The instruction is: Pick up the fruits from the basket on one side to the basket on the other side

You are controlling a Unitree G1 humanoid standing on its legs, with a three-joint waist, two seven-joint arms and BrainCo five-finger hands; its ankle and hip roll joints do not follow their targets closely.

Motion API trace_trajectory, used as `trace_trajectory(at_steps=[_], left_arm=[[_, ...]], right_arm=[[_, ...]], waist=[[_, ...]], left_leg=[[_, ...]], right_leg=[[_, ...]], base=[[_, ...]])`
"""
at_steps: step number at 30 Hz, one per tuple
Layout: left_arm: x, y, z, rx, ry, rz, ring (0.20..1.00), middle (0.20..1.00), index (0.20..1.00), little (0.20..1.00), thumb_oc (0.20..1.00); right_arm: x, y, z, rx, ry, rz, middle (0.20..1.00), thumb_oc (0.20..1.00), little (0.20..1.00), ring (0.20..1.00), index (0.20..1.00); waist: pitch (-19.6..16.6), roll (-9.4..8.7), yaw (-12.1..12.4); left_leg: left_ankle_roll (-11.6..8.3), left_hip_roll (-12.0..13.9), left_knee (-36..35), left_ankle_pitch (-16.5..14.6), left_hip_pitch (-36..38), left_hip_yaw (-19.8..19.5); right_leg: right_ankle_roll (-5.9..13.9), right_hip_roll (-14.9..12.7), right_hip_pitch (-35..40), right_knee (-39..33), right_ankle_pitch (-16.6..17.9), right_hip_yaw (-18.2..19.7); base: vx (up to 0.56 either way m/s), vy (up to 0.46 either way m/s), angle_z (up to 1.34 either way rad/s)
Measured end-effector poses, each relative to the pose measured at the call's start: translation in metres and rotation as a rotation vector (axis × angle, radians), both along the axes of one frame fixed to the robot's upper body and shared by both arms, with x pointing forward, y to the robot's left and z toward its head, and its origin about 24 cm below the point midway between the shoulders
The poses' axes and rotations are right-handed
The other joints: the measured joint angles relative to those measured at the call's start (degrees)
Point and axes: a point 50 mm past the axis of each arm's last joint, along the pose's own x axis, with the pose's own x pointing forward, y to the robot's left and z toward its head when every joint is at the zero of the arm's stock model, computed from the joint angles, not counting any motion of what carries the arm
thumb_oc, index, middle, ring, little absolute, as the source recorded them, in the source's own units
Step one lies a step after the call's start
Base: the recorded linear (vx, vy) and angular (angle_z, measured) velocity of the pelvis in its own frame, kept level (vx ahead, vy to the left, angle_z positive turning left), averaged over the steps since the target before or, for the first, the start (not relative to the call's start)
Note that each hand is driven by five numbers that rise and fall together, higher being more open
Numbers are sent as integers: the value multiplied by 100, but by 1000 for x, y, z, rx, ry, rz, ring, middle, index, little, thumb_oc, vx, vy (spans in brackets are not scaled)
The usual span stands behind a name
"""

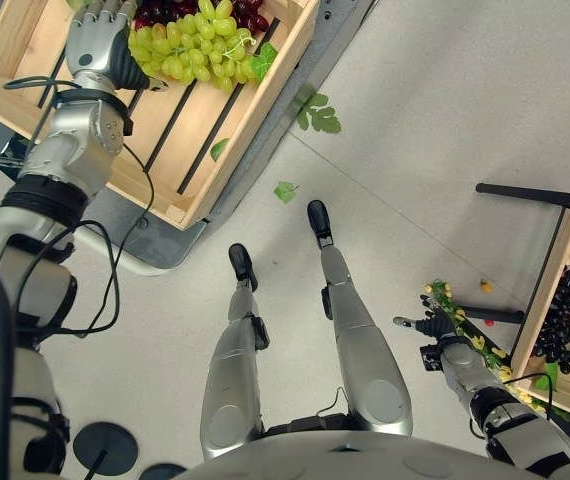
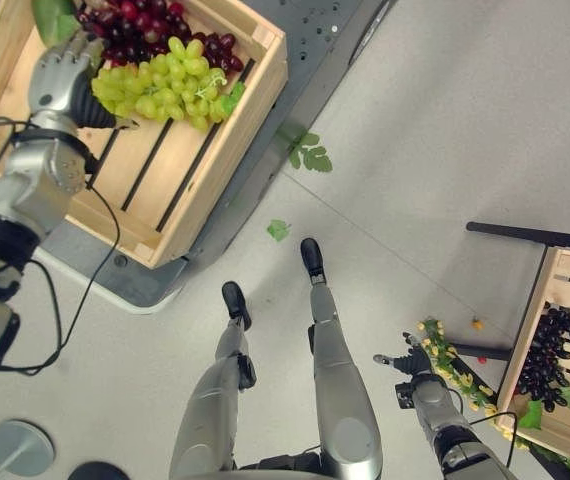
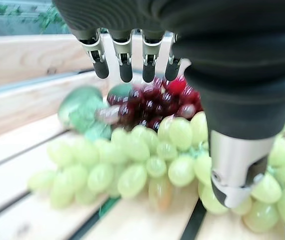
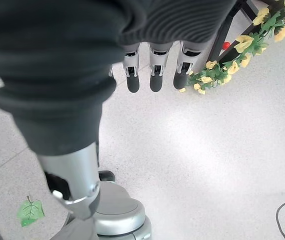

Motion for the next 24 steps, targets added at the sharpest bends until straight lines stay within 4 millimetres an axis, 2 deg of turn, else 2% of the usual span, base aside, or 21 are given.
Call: trace_trajectory(at_steps=[12,16,24], left_arm=[[6,-9,-12,-44,48,-17,1000,1000,1000,1000,1000],[6,-6,-11,-62,45,-4,1000,1000,1000,1000,1000],[9,-5,-6,-42,49,27,1000,1000,1000,1000,1000]], right_arm=[[0,0,0,-3,1,1,1000,1000,1000,1000,1000],[0,3,0,-9,0,17,1000,1000,1000,1000,1000],[1,5,0,-11,0,31,1000,1000,1000,1000,1000]], waist=[[0,-2,-57],[0,-4,-145],[0,-4,-147]], left_leg=[[1,1,-1,1,-79,-5],[6,1,0,5,-154,-9],[6,1,-1,5,-154,-11]], right_leg=[[4,0,-75,0,2,0],[-12,-9,-144,1,22,-8],[3,-18,-145,0,10,-10]], base=[[0,0,0],[0,0,0],[0,0,0]])
